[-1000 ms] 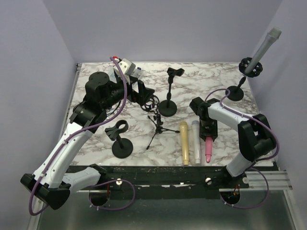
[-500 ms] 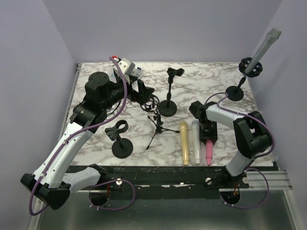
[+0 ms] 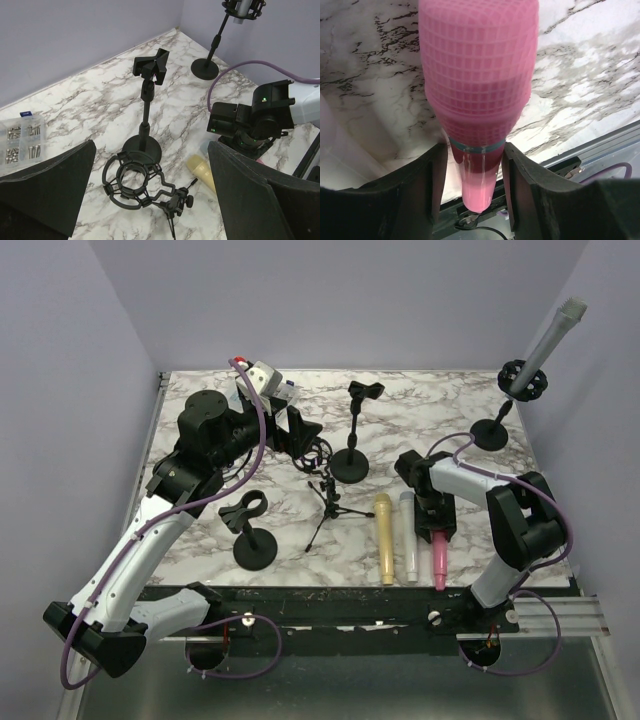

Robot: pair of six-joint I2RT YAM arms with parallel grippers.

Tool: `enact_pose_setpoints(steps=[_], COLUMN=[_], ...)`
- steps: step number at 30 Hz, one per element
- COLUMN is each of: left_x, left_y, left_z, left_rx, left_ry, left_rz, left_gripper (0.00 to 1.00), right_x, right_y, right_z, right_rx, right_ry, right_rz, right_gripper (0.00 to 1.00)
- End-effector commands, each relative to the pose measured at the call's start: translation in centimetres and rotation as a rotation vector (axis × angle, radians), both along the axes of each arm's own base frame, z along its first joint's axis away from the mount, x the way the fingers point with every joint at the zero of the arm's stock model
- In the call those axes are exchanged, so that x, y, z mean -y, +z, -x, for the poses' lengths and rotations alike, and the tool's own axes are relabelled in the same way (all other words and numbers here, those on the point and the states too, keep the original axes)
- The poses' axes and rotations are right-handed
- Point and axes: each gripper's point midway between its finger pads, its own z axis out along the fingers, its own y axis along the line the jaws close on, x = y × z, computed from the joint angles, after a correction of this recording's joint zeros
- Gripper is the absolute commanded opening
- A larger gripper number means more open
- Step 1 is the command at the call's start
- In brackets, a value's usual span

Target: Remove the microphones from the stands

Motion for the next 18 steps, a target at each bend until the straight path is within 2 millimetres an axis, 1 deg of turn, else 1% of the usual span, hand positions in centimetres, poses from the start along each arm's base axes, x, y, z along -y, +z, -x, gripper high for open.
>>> enact_pose_setpoints(steps=[1, 7, 9, 11, 18], left_x=[0.2, 0.3, 0.3, 0.3, 0.4], left_y=[0.5, 0.4, 0.3, 0.3, 0.3], left_z=[0.2, 0.2, 0.2, 0.2, 0.3], left_rx=[0.032, 0.03, 0.029, 0.028, 0.031], left_ry=[-0.014, -0.017, -0.016, -0.017, -0.02], left_rz=[0.002, 0.002, 0.002, 0.001, 0.001], left_gripper=[0.99, 0.99, 0.99, 0.99, 0.99], right_x=[-0.5, -0.6, -0.6, -0.6, -1.2], right_y=[-2.0, -2.0, -1.9, -1.8, -2.0], right_z=[-0.2, -0.6, -0.8, -1.1, -2.1], right_rx=[0.003, 0.028, 0.047, 0.064, 0.091], right_ry=[-0.016, -0.023, -0.027, -0.029, -0.016], right_rz=[-0.011, -0.015, -0.017, -0.018, -0.045], right_gripper=[0.55, 0.54, 0.49, 0.39, 0.35])
